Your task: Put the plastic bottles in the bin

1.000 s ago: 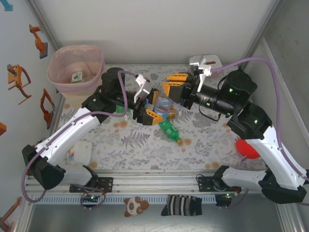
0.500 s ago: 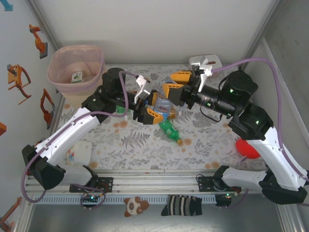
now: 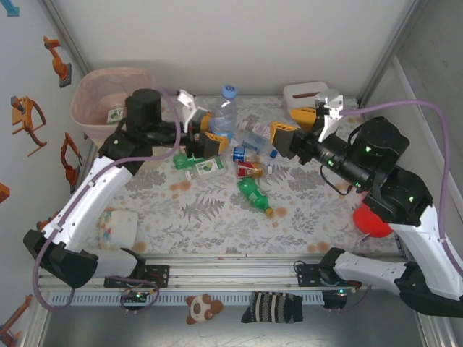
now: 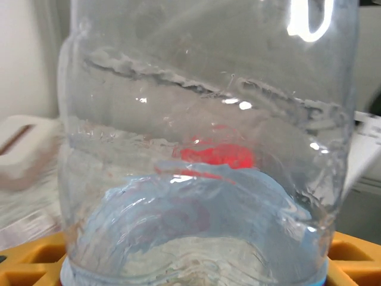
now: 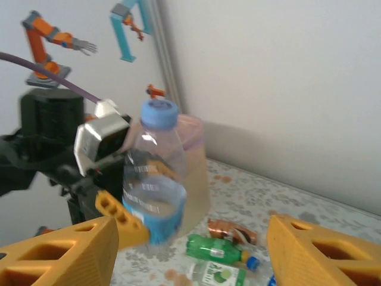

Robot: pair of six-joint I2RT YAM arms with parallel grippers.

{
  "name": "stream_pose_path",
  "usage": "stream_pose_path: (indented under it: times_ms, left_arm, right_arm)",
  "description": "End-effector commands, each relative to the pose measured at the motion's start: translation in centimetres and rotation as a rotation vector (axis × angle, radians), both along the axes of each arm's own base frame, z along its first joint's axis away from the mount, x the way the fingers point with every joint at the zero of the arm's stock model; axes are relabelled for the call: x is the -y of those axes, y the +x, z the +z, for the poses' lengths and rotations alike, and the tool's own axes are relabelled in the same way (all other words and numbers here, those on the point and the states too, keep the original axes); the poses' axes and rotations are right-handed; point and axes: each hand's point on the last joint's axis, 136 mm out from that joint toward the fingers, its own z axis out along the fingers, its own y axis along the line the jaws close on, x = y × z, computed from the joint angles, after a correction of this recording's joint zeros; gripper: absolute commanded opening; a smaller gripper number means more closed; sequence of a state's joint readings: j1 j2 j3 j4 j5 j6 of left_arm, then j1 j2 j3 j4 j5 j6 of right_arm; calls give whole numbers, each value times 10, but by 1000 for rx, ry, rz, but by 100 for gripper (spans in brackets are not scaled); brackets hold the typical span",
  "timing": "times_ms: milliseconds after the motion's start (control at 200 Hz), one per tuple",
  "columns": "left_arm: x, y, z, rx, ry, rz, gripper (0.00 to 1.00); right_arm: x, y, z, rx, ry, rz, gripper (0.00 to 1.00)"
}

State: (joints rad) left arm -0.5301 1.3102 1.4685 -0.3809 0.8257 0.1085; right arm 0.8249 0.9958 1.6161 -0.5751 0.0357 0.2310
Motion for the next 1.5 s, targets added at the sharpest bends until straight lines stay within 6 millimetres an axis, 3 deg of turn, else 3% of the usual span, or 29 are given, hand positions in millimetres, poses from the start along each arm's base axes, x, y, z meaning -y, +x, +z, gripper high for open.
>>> stream_pose_path:
  times_ms: [0,195,511,666,871,1067,1497]
  left_arm:
    - [-41,34,10,-28,40,240,65]
    - [-111,91,16,-163,-15,524,60]
    - [-217,161,0,-352,-128,897,57]
    - [-250,188,-8,-458,-249,1072,57]
    - [-299,214,-32,-630,-421,1436,58]
    - [-314,228,-61,-845,-455,1652,62]
    - [-292,272,-107,-1153,-637,1715,65]
  right_arm:
    - [18,10,-6,6,-28,-109,65]
    - [19,13,-12,-5,-47,-128,65]
    - [18,18,-19,-15,-59,-142,65]
    - [18,18,-20,-20,-57,-148,65]
    - [21,18,-21,-19,-57,-157,65]
    - [21,18,-22,-19,-58,-161,65]
    - [35,12,-25,-20,-43,-189,65]
